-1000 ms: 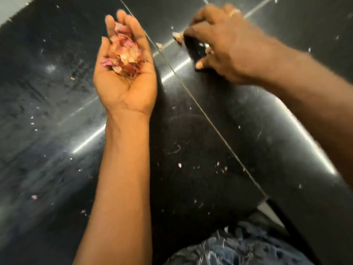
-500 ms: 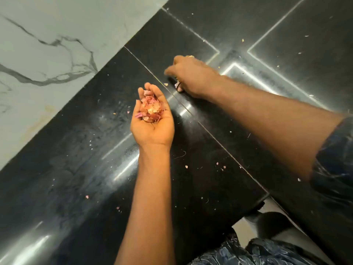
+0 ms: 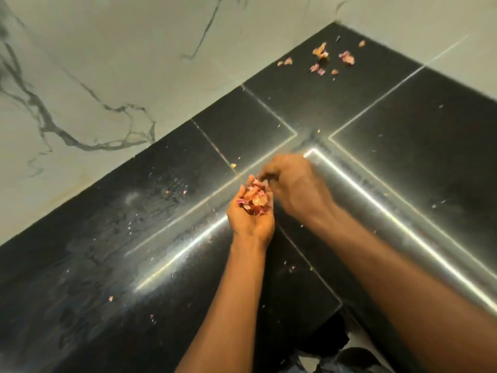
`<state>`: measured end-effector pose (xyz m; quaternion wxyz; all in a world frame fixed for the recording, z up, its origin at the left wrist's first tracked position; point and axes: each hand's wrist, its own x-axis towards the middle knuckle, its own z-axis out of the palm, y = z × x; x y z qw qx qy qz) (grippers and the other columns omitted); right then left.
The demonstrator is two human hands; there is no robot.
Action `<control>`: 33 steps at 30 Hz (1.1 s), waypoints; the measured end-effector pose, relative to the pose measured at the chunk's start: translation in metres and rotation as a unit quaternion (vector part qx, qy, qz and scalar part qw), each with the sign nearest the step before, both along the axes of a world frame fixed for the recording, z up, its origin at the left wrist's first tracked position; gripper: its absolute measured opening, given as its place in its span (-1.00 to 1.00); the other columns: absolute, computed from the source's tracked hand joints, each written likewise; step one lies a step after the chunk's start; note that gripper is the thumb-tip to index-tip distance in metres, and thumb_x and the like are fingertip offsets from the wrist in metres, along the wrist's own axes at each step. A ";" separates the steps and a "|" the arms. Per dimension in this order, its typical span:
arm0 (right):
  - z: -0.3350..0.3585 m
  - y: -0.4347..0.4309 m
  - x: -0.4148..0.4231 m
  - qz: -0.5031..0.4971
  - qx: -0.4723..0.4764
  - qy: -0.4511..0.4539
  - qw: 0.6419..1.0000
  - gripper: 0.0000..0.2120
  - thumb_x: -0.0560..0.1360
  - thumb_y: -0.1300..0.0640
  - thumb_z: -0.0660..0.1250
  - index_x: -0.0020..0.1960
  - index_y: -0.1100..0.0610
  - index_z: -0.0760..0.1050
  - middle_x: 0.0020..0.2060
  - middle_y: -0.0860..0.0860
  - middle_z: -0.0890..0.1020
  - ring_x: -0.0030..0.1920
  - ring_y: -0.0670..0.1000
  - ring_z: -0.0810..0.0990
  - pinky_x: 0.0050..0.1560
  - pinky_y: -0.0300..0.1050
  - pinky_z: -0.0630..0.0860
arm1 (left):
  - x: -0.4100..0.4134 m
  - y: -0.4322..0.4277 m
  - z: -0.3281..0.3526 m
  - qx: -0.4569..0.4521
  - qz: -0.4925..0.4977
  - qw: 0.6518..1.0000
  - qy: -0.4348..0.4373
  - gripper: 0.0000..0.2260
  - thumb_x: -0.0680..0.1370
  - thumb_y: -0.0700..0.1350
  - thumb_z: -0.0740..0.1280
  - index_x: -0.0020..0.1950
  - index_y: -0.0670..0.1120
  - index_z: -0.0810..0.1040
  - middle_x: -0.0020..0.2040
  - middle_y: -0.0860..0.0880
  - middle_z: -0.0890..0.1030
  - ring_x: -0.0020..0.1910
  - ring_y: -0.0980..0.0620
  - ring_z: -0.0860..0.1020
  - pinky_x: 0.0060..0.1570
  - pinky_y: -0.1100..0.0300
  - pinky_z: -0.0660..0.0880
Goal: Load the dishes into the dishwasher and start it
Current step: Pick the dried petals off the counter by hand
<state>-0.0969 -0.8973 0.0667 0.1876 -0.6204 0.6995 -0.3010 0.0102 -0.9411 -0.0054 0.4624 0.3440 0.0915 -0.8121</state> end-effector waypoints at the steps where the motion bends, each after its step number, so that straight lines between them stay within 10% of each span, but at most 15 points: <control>1: 0.005 0.007 0.005 0.010 0.024 0.009 1.000 -0.64 0.40 0.09 0.13 -0.06 0.09 0.69 -0.17 0.08 0.62 -0.10 0.14 0.61 -0.11 0.03 0.54 | -0.009 0.003 -0.001 0.002 -0.030 1.000 0.006 -0.71 0.67 -0.16 0.08 0.04 -0.22 0.58 -0.01 -0.20 0.63 0.05 -0.11 0.58 0.40 0.01 0.40; 5: 0.020 0.020 -0.009 -0.029 0.097 0.077 0.992 -0.63 0.45 0.11 0.07 0.06 0.14 0.60 -0.08 0.07 0.57 -0.05 0.14 0.58 -0.05 0.11 0.54 | -0.049 0.011 0.001 0.002 -0.097 0.992 0.079 -0.69 0.66 -0.14 0.12 -0.04 -0.21 0.63 -0.10 -0.15 0.64 -0.07 -0.08 0.64 0.11 0.06 0.57; 12: 0.020 0.006 -0.081 -0.130 0.017 -0.081 0.988 -0.70 0.49 0.26 0.27 0.07 0.04 0.70 -0.03 -0.02 0.73 0.01 -0.03 0.67 0.10 -0.06 0.59 | -0.096 0.005 0.005 -0.003 -0.110 0.991 0.076 -0.76 0.36 -0.29 0.49 0.01 -0.24 0.68 0.04 -0.20 0.68 0.12 -0.10 0.63 0.29 0.00 0.50; 16: -0.004 -0.067 -0.177 -0.243 -0.004 -0.066 0.968 -0.76 0.47 0.23 0.37 0.07 0.04 0.69 0.02 0.04 0.72 0.04 0.06 0.68 0.13 -0.04 0.59 | -0.112 -0.007 0.008 0.037 -0.046 0.995 0.075 -0.74 0.62 -0.22 0.20 0.01 -0.32 0.65 0.02 -0.24 0.68 -0.08 -0.19 0.69 -0.12 -0.07 0.67; 23: -0.034 -0.195 -0.252 -0.187 0.194 0.051 0.962 -0.46 0.62 0.17 0.29 0.55 0.15 0.20 0.52 0.27 0.12 0.51 0.36 0.19 0.43 0.25 0.31 | -0.123 -0.032 0.021 0.032 -0.044 0.996 0.071 -0.74 0.57 -0.24 0.22 0.00 -0.37 0.66 0.12 -0.24 0.66 0.10 -0.18 0.63 -0.05 -0.13 0.63; 33: -0.066 -0.179 -0.252 -0.110 0.068 0.202 0.971 -0.82 0.55 0.31 0.16 0.06 0.22 0.51 -0.01 0.20 0.54 0.03 0.26 0.55 -0.01 0.04 0.46 | -0.137 -0.052 0.021 0.023 -0.030 0.996 0.077 -0.69 0.64 -0.20 0.18 0.01 -0.37 0.66 0.14 -0.26 0.64 0.15 -0.18 0.62 -0.03 -0.13 0.64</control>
